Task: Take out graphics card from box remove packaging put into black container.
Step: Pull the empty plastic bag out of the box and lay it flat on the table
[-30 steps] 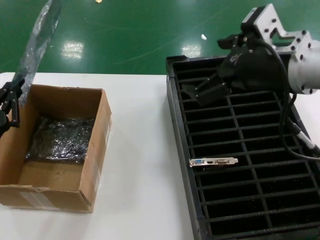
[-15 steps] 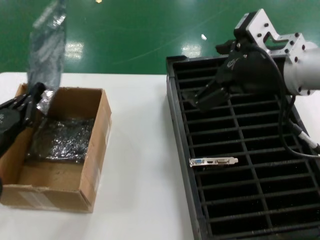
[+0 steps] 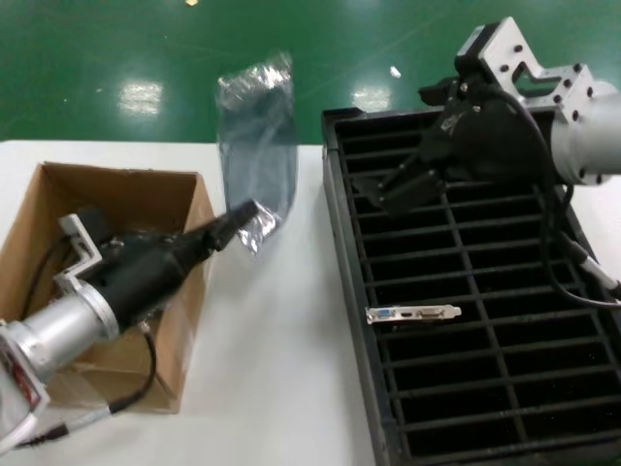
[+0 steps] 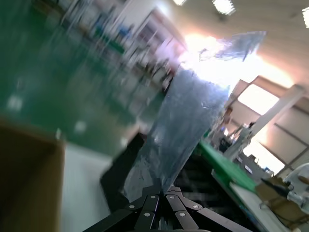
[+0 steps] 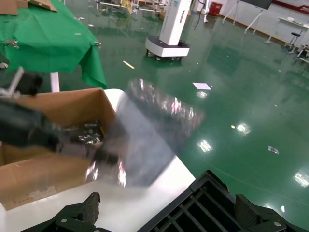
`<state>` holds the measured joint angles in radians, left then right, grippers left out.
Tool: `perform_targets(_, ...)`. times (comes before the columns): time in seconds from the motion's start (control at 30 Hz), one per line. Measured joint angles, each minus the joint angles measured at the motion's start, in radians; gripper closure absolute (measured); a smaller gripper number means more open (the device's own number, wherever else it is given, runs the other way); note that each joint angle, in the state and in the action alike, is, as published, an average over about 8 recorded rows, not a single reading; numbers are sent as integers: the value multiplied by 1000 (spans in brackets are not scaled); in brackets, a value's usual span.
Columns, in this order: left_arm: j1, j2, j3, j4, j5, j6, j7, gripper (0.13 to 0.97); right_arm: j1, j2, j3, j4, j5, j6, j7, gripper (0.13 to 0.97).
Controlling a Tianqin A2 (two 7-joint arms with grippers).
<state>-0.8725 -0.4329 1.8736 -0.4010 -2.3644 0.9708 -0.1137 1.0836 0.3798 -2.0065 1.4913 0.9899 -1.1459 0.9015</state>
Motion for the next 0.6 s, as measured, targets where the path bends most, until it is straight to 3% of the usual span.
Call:
perform_targets(0.1,-12,18,64,14,44,-50,-122,958,0,0,-1,0,0,0,0,129)
perform_targets(0.27,-52,58,103,99,162,-81,-263,958,1,1,-2,0,1,1,1,129)
perform_targets(0.43,-101,98,105,209,258,-84,-315,958,1,2,-3,0,1,2,1,129)
perform_targets(0.6,-133,117,78,272,318,-78,-324,958,1,2,-3,0,2,2,2,129)
